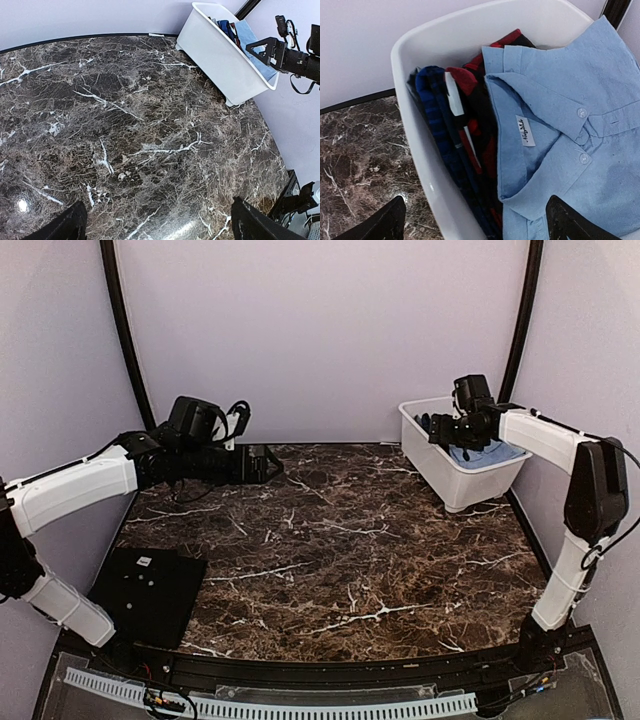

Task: Fold and stack the long sleeve shirts
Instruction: Pick up the crumpled shirt from the bin.

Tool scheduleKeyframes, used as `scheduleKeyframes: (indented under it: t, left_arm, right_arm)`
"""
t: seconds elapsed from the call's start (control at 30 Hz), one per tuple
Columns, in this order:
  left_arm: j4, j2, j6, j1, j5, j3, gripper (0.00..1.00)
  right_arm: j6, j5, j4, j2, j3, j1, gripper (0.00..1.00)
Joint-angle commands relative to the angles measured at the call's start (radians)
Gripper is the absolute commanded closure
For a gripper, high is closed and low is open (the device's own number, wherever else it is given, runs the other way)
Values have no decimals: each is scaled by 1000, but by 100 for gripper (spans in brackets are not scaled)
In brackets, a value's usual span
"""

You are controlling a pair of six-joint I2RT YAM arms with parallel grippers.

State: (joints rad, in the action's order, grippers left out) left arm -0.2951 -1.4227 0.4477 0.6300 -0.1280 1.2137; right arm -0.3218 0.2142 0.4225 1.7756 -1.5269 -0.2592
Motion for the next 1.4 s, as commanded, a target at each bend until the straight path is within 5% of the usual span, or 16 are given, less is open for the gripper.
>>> scheduleKeyframes:
  t: [0.0, 0.53, 0.87, 1.37]
  left_arm:
    - [-33, 51, -21, -8, 0, -20, 1]
    - [-43, 62, -21, -7, 9, -24, 1]
    - [-32, 56, -10, -8, 4, -15, 1]
    - [1, 31, 5, -7, -21, -4, 1]
  right_arm:
    - [18, 9, -2, 51, -35, 42, 9]
    - [9, -10, -15, 170, -53, 114, 43]
    - [30, 98, 9, 111, -131, 113, 99]
    - [69, -60, 38, -106, -280, 94, 100]
